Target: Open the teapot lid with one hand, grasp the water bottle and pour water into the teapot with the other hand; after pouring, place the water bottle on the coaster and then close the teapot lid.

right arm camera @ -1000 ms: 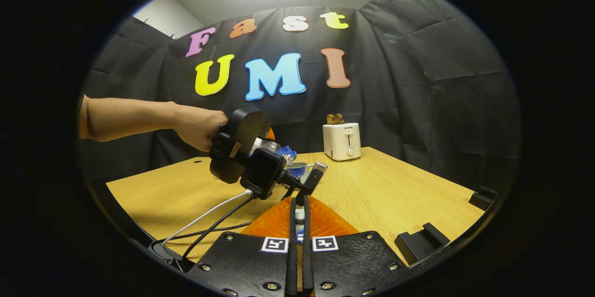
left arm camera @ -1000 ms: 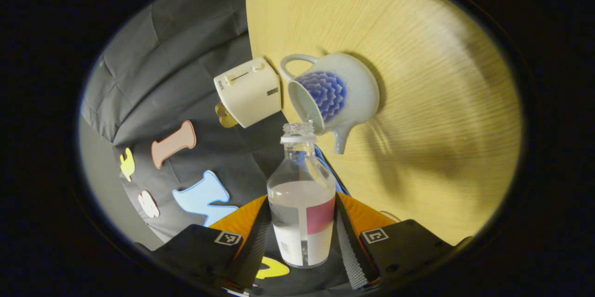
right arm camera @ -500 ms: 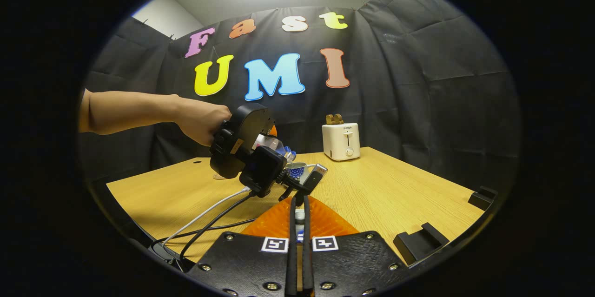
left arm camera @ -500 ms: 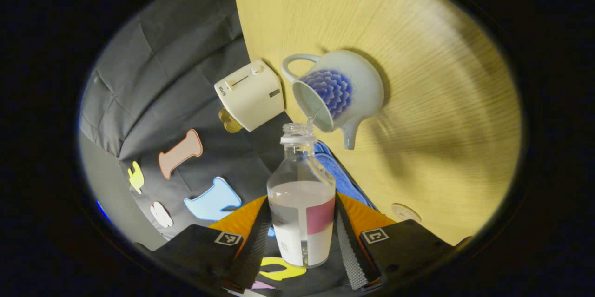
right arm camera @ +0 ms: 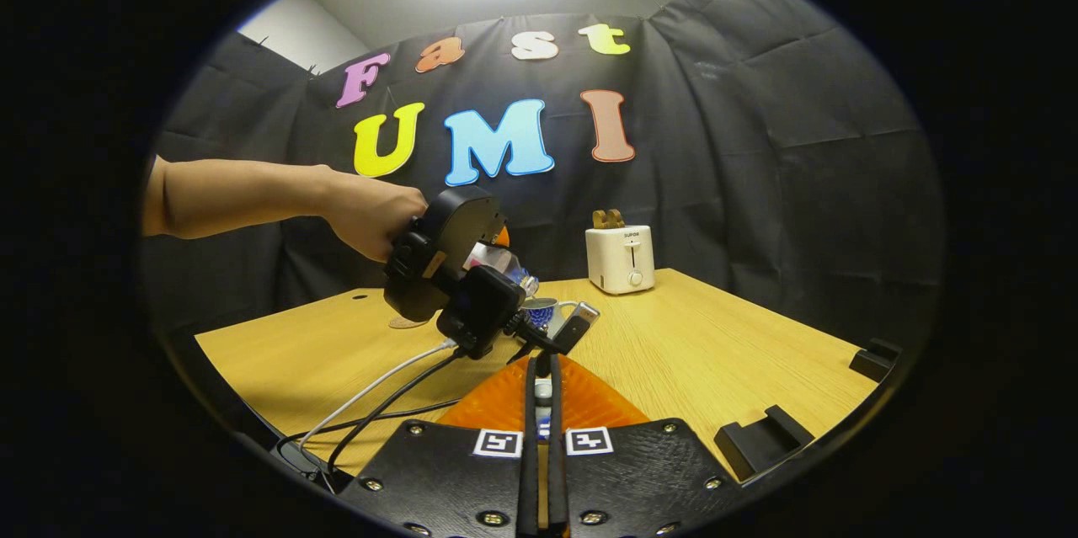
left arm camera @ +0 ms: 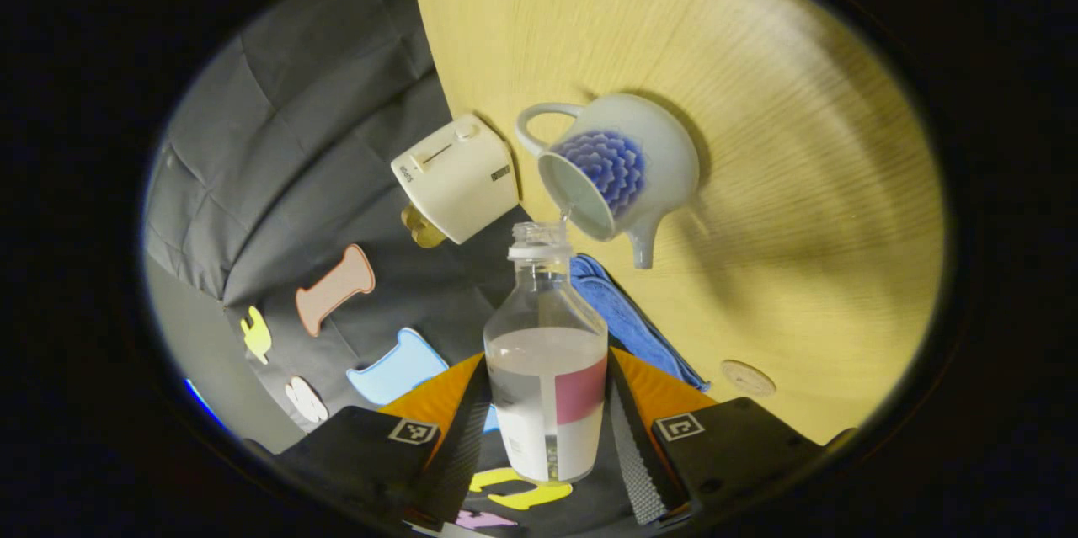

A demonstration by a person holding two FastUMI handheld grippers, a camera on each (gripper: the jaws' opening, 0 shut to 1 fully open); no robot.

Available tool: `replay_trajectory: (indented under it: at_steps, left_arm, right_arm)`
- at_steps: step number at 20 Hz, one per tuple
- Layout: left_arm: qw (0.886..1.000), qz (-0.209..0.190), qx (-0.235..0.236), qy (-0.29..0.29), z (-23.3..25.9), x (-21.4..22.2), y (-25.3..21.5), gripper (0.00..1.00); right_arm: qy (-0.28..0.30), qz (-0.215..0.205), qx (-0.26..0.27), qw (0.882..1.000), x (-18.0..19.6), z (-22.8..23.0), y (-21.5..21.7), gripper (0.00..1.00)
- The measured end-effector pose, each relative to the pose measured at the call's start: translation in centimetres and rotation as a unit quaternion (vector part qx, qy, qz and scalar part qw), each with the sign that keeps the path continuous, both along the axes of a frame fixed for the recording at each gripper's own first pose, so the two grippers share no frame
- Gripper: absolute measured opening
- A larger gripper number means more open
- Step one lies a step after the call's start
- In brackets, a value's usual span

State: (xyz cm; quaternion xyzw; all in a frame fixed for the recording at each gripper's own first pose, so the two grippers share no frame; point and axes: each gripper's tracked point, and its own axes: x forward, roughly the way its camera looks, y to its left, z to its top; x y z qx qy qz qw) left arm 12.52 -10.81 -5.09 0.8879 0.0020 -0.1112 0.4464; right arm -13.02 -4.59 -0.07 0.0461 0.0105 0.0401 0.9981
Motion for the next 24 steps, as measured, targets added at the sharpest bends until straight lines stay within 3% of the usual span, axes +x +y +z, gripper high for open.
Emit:
replay_trajectory:
  at_steps: [1,2,9,14,19,24]
  left_arm:
    - [1.0,-0.001,0.0,-0.001,0.0,0.1,0.0,0.72]
    - [1.0,-0.002,-0.002,-0.001,-0.1,0.2,0.0,0.85]
    - [0.999,-0.004,-0.033,0.008,0.1,0.6,0.2,0.85]
    - [0.994,-0.008,-0.107,0.031,0.1,1.5,0.6,0.85]
    - [0.972,-0.017,-0.227,0.061,0.1,1.6,0.8,0.85]
    - [0.934,-0.015,-0.351,0.065,0.6,1.7,2.1,0.85]
  right_arm:
    - [-0.001,-0.001,-0.001,1.0,0.0,0.1,0.0,0.04]
    - [-0.001,-0.001,-0.001,1.0,0.1,0.0,0.0,0.04]
    - [-0.001,-0.003,0.0,1.0,0.1,0.2,-0.1,0.04]
    - [0.002,-0.007,0.0,1.0,0.1,0.0,-0.2,0.04]
    - [-0.004,-0.012,0.002,1.0,0.0,0.7,-0.4,0.04]
    - [-0.046,-0.017,-0.012,0.999,-0.4,3.3,-0.6,0.04]
